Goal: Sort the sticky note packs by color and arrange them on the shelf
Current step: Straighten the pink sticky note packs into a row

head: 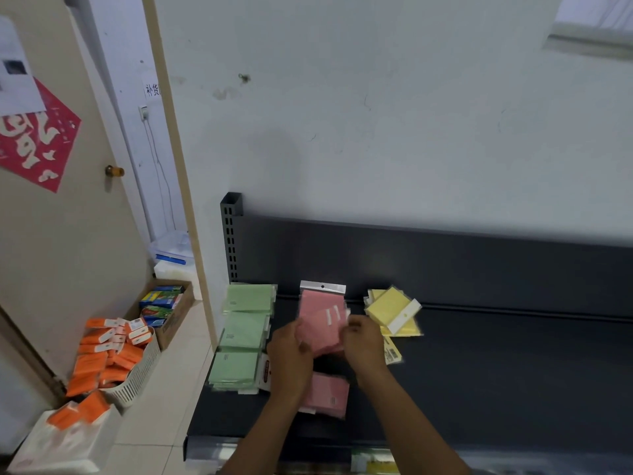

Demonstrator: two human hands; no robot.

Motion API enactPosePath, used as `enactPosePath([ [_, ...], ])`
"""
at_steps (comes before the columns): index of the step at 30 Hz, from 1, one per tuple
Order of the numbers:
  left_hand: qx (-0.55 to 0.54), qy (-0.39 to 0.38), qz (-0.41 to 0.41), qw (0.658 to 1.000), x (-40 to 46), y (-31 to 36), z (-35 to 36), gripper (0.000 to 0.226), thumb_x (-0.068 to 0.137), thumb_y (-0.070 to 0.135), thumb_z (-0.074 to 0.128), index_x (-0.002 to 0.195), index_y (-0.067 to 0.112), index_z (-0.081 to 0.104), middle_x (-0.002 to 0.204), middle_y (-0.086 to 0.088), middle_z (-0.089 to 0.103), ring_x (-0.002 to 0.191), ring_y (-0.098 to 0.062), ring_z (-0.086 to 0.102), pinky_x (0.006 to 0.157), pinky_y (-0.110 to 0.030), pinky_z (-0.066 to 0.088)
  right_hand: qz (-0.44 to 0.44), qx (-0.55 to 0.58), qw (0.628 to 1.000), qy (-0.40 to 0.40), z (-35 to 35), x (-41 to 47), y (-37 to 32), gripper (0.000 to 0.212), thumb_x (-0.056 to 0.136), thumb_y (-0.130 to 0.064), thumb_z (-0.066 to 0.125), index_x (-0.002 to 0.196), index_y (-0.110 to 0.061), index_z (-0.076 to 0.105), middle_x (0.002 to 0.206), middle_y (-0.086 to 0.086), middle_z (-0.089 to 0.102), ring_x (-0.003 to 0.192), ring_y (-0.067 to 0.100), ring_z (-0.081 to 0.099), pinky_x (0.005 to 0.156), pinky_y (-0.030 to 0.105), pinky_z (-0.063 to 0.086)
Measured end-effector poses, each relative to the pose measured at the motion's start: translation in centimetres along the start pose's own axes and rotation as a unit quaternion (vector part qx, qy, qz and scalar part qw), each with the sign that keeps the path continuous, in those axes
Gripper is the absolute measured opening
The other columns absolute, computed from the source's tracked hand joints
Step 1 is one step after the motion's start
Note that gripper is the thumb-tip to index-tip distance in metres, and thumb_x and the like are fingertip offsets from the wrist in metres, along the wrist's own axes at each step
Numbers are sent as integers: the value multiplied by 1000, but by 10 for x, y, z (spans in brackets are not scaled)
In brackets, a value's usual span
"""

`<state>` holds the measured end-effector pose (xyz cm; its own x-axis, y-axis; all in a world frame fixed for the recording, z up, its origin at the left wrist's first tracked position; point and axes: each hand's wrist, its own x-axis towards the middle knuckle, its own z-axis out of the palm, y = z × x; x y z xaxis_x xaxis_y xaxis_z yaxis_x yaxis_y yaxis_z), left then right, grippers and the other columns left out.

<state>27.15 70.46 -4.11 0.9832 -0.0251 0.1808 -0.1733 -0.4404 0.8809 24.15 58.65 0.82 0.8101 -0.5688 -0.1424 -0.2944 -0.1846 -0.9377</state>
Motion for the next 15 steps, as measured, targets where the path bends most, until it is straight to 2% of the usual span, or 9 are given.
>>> enactPosePath([
  [1, 6, -2, -3, 1000, 0, -3, 1, 45, 86, -9, 53, 125, 10, 66, 119, -7, 64, 112, -22, 59, 98, -29, 46, -32, -19, 999, 28, -4, -1, -8, 17, 89, -1, 50, 90, -8, 65, 82, 5, 66, 73, 21, 62, 61, 30, 47],
  [3, 27, -16, -5, 999, 0, -9, 3, 46, 86, -9, 53, 126, 9, 66, 126, -10, 64, 116, -25, 58, 102, -30, 43, -92, -55, 990, 88, -17, -4, -26, 16, 94, -3, 50, 94, -13, 63, 79, -4, 63, 69, 7, 57, 60, 26, 41],
  [6, 31, -42, -27, 998, -1, -16, 4, 46, 87, -5, 59, 128, 16, 64, 135, -8, 58, 122, -23, 53, 105, -30, 41, -150, -65, 975, 152, -34, -2, -51, 13, 99, -10, 50, 102, -17, 61, 84, -7, 63, 75, 9, 60, 67, 31, 49],
  [8, 31, -56, -37, 997, -2, -19, 5, 46, 88, -2, 61, 127, 21, 63, 137, -5, 53, 123, -22, 49, 105, -28, 38, -173, -49, 966, 185, -42, 2, -65, 13, 100, -12, 50, 104, -19, 60, 85, -11, 62, 78, 7, 60, 66, 25, 49],
  [10, 22, -68, -33, 997, -2, -20, 6, 47, 86, 0, 63, 126, 24, 61, 136, -3, 52, 125, -23, 48, 109, -33, 39, -174, -20, 964, 199, -44, 9, -76, 13, 99, -11, 52, 104, -21, 59, 85, -16, 59, 78, 3, 58, 66, 19, 46],
  [11, 16, -74, -27, 997, -3, -20, 6, 49, 85, 1, 64, 127, 25, 61, 136, -1, 51, 127, -22, 47, 111, -35, 38, -165, -9, 967, 196, -43, 13, -79, 13, 99, -11, 53, 104, -21, 59, 86, -15, 59, 79, 4, 59, 70, 21, 47],
  [13, 15, -83, -26, 996, -5, -18, 5, 51, 86, 2, 66, 131, 24, 58, 137, 2, 49, 129, -19, 44, 111, -31, 35, -127, -3, 978, 168, -33, 26, -75, 13, 98, -11, 57, 105, -20, 61, 90, -9, 62, 82, 9, 60, 74, 25, 47],
  [15, 11, -83, -23, 996, -6, -18, 4, 51, 86, 2, 67, 131, 23, 57, 133, 4, 49, 126, -17, 44, 106, -24, 32, -89, -20, 986, 137, -17, 41, -66, 13, 96, -10, 58, 105, -13, 67, 90, -3, 66, 82, 15, 62, 72, 29, 47],
])
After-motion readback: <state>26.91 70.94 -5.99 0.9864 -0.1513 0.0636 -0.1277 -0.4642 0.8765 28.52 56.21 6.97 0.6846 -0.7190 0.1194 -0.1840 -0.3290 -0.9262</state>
